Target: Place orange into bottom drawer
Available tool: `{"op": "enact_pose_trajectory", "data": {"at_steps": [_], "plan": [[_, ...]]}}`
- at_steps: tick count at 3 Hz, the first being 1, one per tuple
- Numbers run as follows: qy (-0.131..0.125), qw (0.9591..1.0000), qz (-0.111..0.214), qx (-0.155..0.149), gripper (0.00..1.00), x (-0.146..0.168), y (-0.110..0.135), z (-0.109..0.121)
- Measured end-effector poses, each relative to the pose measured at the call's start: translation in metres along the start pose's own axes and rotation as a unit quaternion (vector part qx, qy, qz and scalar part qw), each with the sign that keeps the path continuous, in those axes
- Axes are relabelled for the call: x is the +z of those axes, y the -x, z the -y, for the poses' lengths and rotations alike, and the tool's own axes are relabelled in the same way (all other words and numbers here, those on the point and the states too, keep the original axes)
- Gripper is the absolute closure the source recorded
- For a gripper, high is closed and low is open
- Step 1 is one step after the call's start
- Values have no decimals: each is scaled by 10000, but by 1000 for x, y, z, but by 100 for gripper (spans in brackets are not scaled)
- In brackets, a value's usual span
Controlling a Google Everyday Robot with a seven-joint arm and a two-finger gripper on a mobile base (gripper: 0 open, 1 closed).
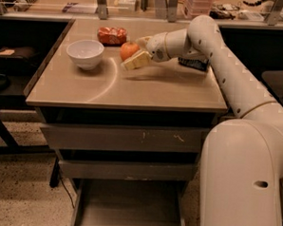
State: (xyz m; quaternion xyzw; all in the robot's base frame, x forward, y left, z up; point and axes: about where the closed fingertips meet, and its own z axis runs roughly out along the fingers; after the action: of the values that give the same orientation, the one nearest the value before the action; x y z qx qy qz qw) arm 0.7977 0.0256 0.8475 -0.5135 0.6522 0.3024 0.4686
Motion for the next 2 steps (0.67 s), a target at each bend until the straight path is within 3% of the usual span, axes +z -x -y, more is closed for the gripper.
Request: {"op": "enact_pose_trajectory", "data": {"at_steps": [2], "plan": [[0,10000,0,0,66,0,0,0]]}}
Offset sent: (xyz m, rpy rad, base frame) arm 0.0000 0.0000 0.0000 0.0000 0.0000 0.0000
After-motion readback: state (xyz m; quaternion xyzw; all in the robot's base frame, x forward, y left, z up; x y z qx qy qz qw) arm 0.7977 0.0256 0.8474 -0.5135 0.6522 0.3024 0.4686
